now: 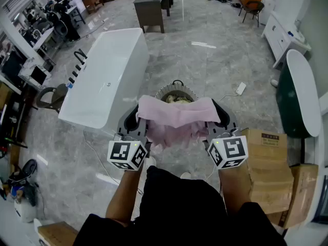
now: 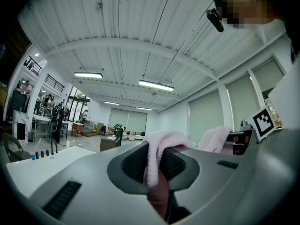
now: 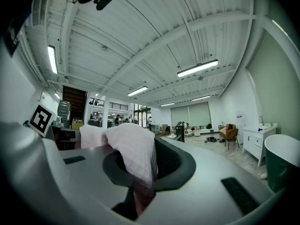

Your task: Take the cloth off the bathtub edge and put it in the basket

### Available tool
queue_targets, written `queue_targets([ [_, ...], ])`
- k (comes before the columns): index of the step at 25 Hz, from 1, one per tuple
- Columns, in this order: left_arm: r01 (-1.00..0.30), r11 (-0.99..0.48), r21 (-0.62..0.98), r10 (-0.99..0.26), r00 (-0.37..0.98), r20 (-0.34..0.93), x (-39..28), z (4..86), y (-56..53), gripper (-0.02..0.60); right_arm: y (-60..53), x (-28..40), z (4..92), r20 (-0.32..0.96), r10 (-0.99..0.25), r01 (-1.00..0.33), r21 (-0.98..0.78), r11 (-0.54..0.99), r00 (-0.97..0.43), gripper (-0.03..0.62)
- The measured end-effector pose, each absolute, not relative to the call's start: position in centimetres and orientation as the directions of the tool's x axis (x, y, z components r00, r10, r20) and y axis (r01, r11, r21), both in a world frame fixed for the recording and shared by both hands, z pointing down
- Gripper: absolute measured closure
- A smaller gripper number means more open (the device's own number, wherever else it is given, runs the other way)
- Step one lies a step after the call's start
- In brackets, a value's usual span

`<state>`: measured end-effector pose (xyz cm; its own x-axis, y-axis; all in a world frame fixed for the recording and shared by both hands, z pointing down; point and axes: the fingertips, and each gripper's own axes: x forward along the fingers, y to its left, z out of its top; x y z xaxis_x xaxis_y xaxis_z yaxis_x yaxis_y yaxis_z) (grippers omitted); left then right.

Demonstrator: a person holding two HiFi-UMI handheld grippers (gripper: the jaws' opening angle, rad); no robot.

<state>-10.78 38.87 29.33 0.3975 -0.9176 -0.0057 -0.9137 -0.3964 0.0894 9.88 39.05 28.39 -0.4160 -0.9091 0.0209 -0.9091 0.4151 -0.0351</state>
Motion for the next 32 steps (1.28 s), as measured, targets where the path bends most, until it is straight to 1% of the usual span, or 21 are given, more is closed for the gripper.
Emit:
queue_targets([
  [7,-0.92,-0.384,0.083,-0.923,0.385,-0.008,-11.2,28.8,40.0,0.526,39.2,9.5,28.6,0.06,-0.882,-0.884,-0.063,0.464,-0.467,0.53],
  [12,-0.91,-0.405,0.086,-0.914,0.405,-0.011,-11.4,28.9,39.2,0.526,38.0,8.5,29.2,0.061,-0.881,-0.882,-0.084,0.464,-0.469,0.53],
  [17,-0.897,-0.428,0.113,-0.903,0.429,-0.019,-11.0,28.9,36.8,0.526,36.2,7.9,28.9,0.036,-0.883,-0.881,-0.091,0.463,-0.468,0.53],
  [21,-0.88,-0.455,0.135,-0.89,0.453,-0.044,-11.3,27.6,34.5,0.526,34.1,6.5,27.7,0.018,-0.868,-0.867,-0.073,0.494,-0.496,0.53],
  [26,-0.848,-0.508,0.15,-0.862,0.501,-0.085,-10.6,25.7,31.0,0.526,31.5,4.2,25.9,-0.014,-0.848,-0.84,-0.136,0.526,-0.529,0.53],
  [32,-0.818,-0.55,0.168,-0.835,0.536,-0.121,-11.6,23.8,24.5,0.526,26.2,1.9,23.7,-0.039,-0.852,-0.844,-0.114,0.524,-0.523,0.53],
])
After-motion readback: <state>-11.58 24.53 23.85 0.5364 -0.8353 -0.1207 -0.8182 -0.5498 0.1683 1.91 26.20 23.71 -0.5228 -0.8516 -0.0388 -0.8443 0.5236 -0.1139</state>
